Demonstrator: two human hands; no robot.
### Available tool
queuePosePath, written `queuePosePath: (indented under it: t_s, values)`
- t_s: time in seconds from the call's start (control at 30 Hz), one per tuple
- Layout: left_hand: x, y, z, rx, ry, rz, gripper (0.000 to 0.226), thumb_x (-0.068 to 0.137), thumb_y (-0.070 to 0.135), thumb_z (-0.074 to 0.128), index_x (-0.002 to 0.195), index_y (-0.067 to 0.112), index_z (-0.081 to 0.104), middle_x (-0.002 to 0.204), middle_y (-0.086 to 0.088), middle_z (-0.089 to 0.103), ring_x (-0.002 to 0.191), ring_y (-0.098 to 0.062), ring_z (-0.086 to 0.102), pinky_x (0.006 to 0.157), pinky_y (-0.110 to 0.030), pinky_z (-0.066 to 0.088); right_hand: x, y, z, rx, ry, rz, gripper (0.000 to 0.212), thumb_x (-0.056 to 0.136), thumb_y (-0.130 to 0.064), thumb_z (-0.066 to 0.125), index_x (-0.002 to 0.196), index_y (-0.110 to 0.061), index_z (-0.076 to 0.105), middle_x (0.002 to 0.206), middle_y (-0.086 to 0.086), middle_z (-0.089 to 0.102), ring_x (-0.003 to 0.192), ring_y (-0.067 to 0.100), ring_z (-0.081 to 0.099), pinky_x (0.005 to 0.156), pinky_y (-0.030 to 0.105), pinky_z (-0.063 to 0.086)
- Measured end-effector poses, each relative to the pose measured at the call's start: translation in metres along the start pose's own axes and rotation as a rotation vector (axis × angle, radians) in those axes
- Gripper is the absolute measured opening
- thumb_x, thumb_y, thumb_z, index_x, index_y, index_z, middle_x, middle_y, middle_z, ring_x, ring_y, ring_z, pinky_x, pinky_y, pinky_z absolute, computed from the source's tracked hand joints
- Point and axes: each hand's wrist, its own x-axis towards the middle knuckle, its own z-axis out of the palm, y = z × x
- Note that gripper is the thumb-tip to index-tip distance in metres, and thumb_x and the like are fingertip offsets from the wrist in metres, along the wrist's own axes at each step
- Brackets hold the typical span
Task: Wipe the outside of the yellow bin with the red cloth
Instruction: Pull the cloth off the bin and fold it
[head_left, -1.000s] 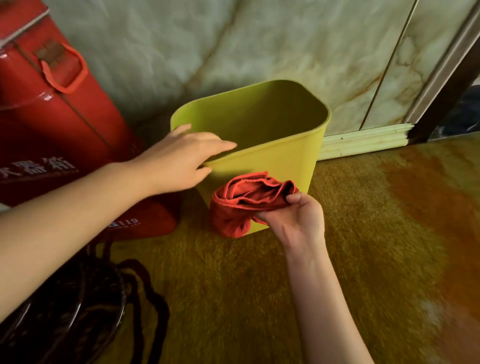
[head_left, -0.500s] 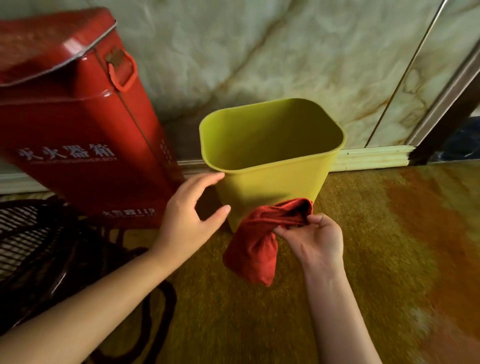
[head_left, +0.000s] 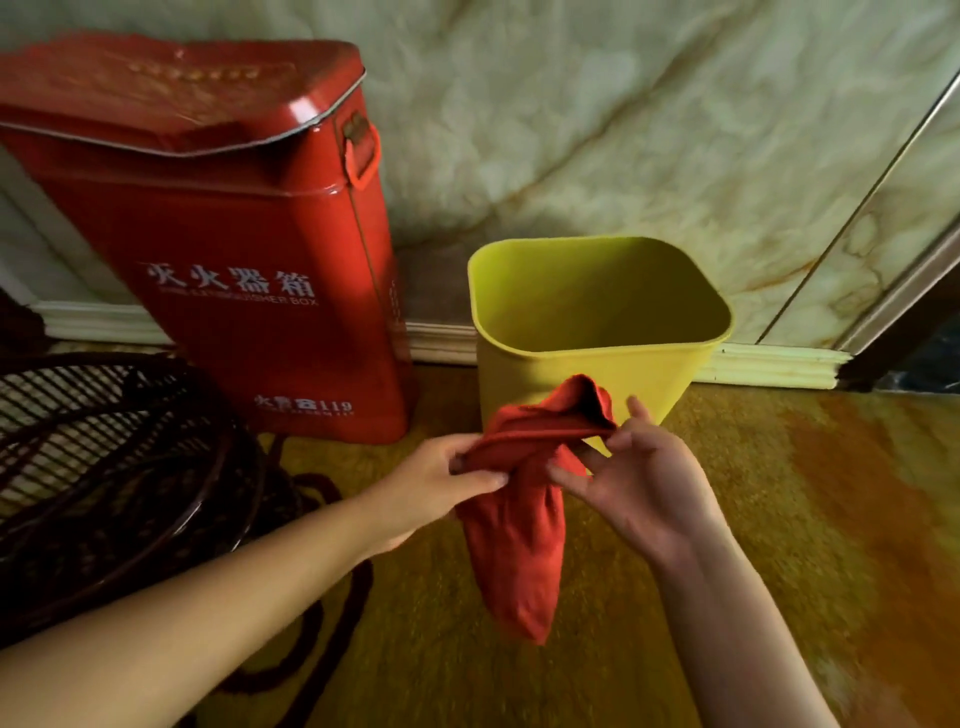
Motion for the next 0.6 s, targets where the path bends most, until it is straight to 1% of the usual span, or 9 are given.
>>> queuePosePath:
  t_s: [0.03,0.1,0.17,0.23,0.37,0.43,0.47,0.57,0.6]
  values:
    - [-0.006,0.003,-0.008,-0.069,-0.018,-0.036,0.021,0.076,0.014,0.064,0.092,0.028,0.068,0.082,0.01,0.073,0.08,-0.004,0.066,0.067,-0.017,0.052,-0.002,-0.001,0.002,-0.083,-0.049,-0.039,0.08,0.078,0.01,0.031,0.14,-0.039,0.019,0.102,0.005,0.064,0.11,0.03,0.058,0.086,0.052,0.048]
    - [-0.017,0.008,-0.024,-0.177,-0.051,-0.062,0.022,0.068,0.021,0.066,0.088,0.031,0.07,0.081,0.013,0.074,0.08,-0.002,0.067,0.064,-0.019,0.054,-0.006,0.001,0.009,-0.413,-0.117,-0.12,0.08,0.086,0.007,0.043,0.143,-0.04,0.011,0.115,-0.002,0.061,0.108,0.022,0.064,0.078,0.039,0.056]
    - [-0.029,0.014,-0.038,-0.254,-0.064,-0.057,0.025,0.066,0.021,0.068,0.089,0.029,0.07,0.084,0.01,0.075,0.082,-0.004,0.067,0.066,-0.022,0.054,-0.006,0.007,0.015,-0.882,-0.16,-0.2,0.074,0.084,-0.001,0.059,0.138,-0.038,0.024,0.121,-0.008,0.053,0.105,0.012,0.065,0.072,0.016,0.054]
    - [-0.042,0.017,-0.05,-0.301,-0.042,-0.047,0.025,0.066,0.019,0.069,0.09,0.027,0.07,0.086,0.008,0.075,0.084,-0.006,0.067,0.068,-0.024,0.055,-0.005,0.02,0.023,-1.125,-0.24,-0.162,0.063,0.078,-0.01,0.069,0.123,-0.04,0.037,0.124,-0.005,0.054,0.107,0.006,0.059,0.077,0.008,0.05]
    - [-0.071,0.019,-0.073,-0.329,0.024,-0.056,0.026,0.068,0.019,0.068,0.093,0.026,0.069,0.088,0.007,0.073,0.084,-0.008,0.066,0.078,-0.03,0.052,-0.004,0.053,0.042,-0.999,-0.339,0.12,0.076,0.065,-0.038,0.077,0.132,-0.035,0.041,0.125,-0.003,0.061,0.113,0.011,0.059,0.08,0.015,0.051]
    - [-0.087,0.023,-0.086,-0.326,0.077,-0.067,0.025,0.066,0.02,0.066,0.09,0.025,0.07,0.084,0.007,0.072,0.079,-0.007,0.066,0.073,-0.027,0.052,-0.001,0.07,0.055,-0.988,-0.329,0.163,0.075,0.059,-0.04,0.076,0.128,-0.028,0.05,0.12,0.002,0.066,0.109,0.018,0.063,0.087,0.031,0.054]
    - [-0.097,0.026,-0.094,-0.297,0.111,-0.075,0.022,0.066,0.022,0.065,0.087,0.024,0.07,0.08,0.007,0.072,0.075,-0.006,0.066,0.068,-0.025,0.053,0.0,0.077,0.063,-1.001,-0.336,0.153,0.068,0.059,-0.037,0.076,0.122,-0.021,0.057,0.115,0.005,0.069,0.101,0.017,0.066,0.087,0.033,0.053]
    - [-0.124,0.04,-0.12,-0.139,0.245,-0.093,0.007,0.075,0.019,0.063,0.076,0.022,0.069,0.069,0.01,0.073,0.069,-0.003,0.067,0.057,-0.02,0.053,0.005,0.09,0.098,-1.051,-0.421,0.048,0.019,0.074,-0.013,0.072,0.092,-0.009,0.07,0.079,0.002,0.073,0.068,0.006,0.063,0.063,0.016,0.048]
    - [-0.133,0.044,-0.13,-0.107,0.294,-0.092,0.011,0.078,0.017,0.061,0.073,0.022,0.069,0.068,0.01,0.073,0.068,-0.003,0.067,0.056,-0.019,0.053,0.006,0.093,0.112,-1.068,-0.449,0.007,0.011,0.075,-0.008,0.07,0.086,-0.009,0.07,0.068,-0.001,0.07,0.06,0.003,0.059,0.057,0.012,0.045]
